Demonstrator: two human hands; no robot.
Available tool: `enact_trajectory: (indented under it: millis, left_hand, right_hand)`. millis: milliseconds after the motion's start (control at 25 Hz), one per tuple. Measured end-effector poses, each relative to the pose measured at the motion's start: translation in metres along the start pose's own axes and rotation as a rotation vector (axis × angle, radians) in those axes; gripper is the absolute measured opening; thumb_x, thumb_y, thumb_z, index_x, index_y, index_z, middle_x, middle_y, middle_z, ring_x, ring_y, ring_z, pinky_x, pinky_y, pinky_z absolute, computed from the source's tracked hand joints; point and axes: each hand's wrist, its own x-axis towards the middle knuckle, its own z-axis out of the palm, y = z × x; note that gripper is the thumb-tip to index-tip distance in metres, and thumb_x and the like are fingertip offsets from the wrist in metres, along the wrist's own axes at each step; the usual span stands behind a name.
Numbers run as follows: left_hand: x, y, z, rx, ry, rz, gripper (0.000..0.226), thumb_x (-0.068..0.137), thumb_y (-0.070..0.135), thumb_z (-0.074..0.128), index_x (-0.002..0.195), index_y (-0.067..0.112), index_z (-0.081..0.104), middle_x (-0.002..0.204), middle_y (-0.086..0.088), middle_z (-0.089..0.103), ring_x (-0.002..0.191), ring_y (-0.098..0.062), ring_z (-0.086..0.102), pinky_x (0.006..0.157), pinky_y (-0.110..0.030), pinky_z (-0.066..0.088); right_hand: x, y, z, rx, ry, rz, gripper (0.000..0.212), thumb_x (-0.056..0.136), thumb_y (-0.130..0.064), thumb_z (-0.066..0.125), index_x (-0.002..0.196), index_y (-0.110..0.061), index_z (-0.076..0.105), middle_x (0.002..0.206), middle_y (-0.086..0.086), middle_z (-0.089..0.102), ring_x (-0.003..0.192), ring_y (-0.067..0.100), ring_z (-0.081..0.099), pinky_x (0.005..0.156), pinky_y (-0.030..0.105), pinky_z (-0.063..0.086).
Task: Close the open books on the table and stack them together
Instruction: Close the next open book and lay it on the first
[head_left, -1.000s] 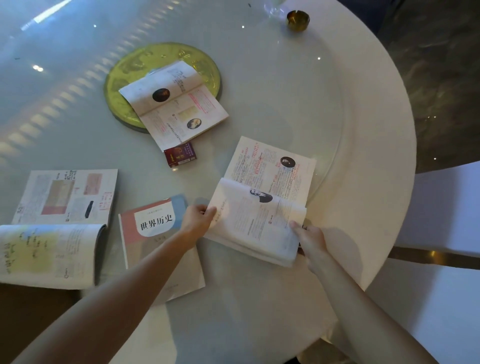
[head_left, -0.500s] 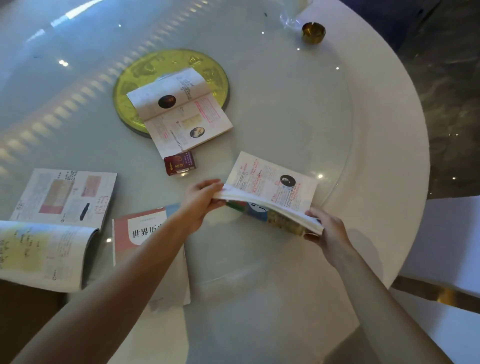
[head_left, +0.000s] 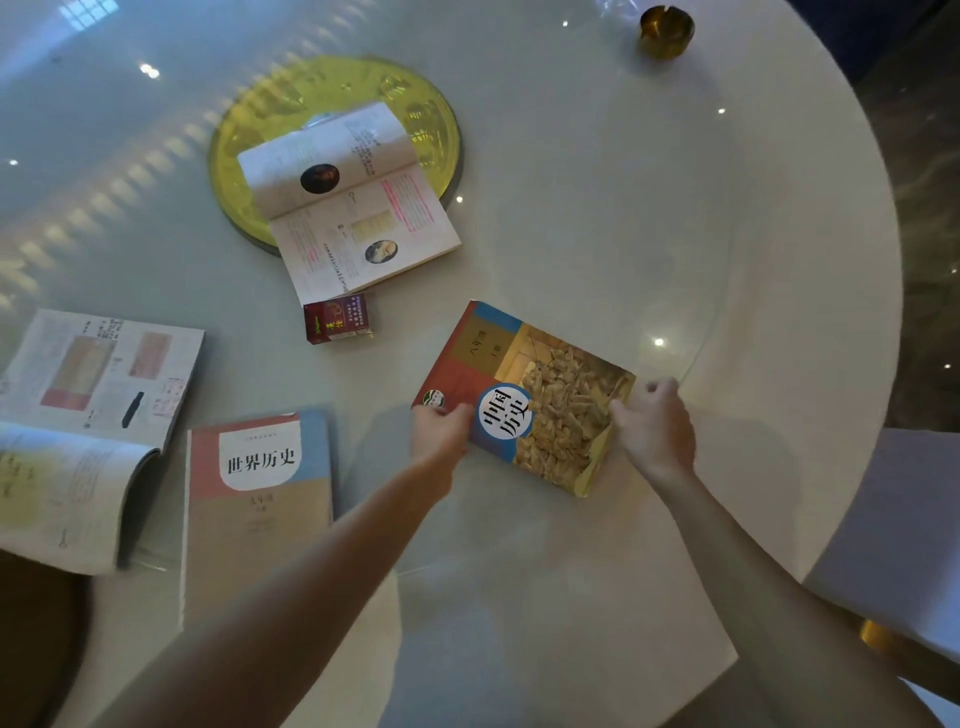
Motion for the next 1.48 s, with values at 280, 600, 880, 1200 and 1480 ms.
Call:
enact_trajectory:
  millis: [280,600,880,1200,1480]
  left_hand:
    - [-0.027,-0.023,0.027,-0.168,-0.076,-0.196,0.032,0.092,0.021,0.067,0.120,0.007,0.061,0.118,-0.010,0.068,0.103,-0.025,0.065,0.077,-0.035,0.058]
    - [-0.021,-0.026,0.007,-0.084,-0.037,-0.109,0.033,0.088,0.013,0.073,0.117,0.004,0.061,0.110,-0.013,0.069,0.087,-0.020,0.062,0.057,-0.024,0.044]
    - [-0.024,-0.047,-0.026,-0.080,-0.082,-0.034,0.027,0.092,0.007,0.071,0.111,0.016,0.055,0.113,-0.015,0.072,0.089,-0.022,0.066,0.046,-0.021,0.042]
    - [-0.030,-0.058,-0.101,-0.198,-0.167,0.017,0.022,0.095,0.010,0.068,0.098,0.031,0.062,0.110,-0.018,0.074,0.100,-0.034,0.074,0.076,-0.047,0.062]
    - [-0.021,-0.058,-0.216,-0.284,-0.049,0.097,0.024,0.095,0.007,0.067,0.113,0.022,0.066,0.099,-0.019,0.076,0.088,-0.030,0.076,0.067,-0.042,0.063]
  right_hand:
    - [0.034,-0.021,0.019,-0.359,-0.143,-0.483,0.056,0.100,-0.031,0.056,0.151,-0.012,0.045,0.152,0.011,0.049,0.137,0.033,0.046,0.111,0.049,0.037]
    - [-0.010,0.006,0.023,-0.271,-0.107,-0.305,0.027,0.097,-0.026,0.061,0.117,-0.009,0.061,0.117,0.013,0.063,0.109,0.033,0.059,0.089,0.046,0.053]
    - [-0.088,0.034,0.048,0.023,-0.110,0.032,0.025,0.091,-0.030,0.067,0.103,-0.012,0.055,0.099,0.007,0.065,0.090,0.029,0.065,0.074,0.040,0.053]
    - [-0.136,0.011,0.069,0.422,-0.360,0.209,0.028,0.092,-0.015,0.062,0.099,0.012,0.065,0.080,0.010,0.065,0.067,0.023,0.064,0.053,0.027,0.052]
    - [-0.184,-0.065,0.113,0.446,-0.571,0.038,0.012,0.098,-0.013,0.062,0.106,-0.009,0.070,0.102,0.011,0.074,0.089,0.027,0.072,0.082,0.048,0.061]
